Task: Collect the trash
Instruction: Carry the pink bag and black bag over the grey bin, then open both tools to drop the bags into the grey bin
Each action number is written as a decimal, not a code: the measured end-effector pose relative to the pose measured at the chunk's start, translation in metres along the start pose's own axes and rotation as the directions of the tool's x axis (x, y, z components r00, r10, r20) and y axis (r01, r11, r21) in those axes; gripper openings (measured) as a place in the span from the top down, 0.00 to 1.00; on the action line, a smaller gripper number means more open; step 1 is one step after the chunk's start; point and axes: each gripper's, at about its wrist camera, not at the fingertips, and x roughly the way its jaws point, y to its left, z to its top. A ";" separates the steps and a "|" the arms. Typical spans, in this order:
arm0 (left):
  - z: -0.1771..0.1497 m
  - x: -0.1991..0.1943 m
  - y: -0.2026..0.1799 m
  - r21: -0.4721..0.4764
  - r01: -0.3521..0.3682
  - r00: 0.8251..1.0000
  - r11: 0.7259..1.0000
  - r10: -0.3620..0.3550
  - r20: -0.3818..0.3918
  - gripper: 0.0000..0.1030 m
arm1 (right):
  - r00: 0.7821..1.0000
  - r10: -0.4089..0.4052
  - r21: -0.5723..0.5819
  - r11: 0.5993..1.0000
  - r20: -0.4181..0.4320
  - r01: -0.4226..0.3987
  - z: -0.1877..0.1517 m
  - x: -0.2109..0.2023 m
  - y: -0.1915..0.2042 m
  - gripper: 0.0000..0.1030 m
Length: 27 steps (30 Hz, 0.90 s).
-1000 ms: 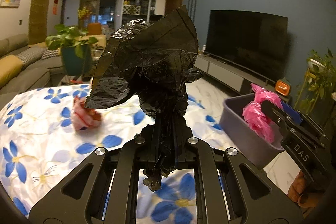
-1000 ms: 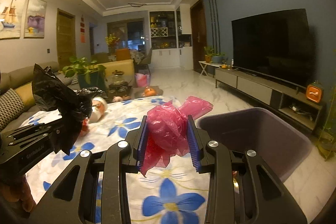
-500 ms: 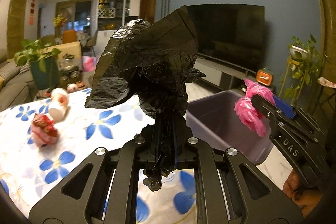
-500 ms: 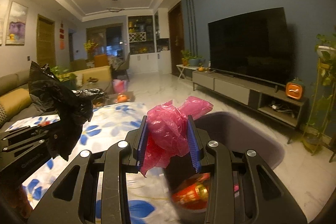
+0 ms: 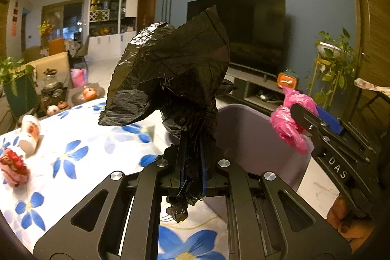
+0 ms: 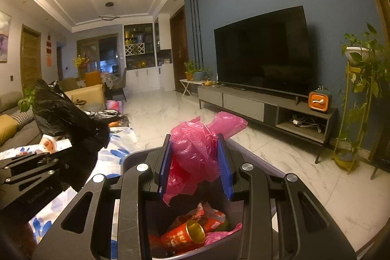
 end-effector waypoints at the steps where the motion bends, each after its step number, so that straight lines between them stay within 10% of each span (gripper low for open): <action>1: 0.001 0.003 -0.003 0.002 0.004 1.000 1.000 -0.004 -0.002 0.91 | 1.000 -0.003 0.000 1.000 0.001 0.003 -0.001 0.001 -0.001 0.66; 27: -0.002 0.045 -0.019 -0.016 0.107 0.992 0.994 -0.108 -0.070 0.91 | 1.000 0.004 0.024 1.000 0.002 -0.004 0.000 0.006 -0.011 0.64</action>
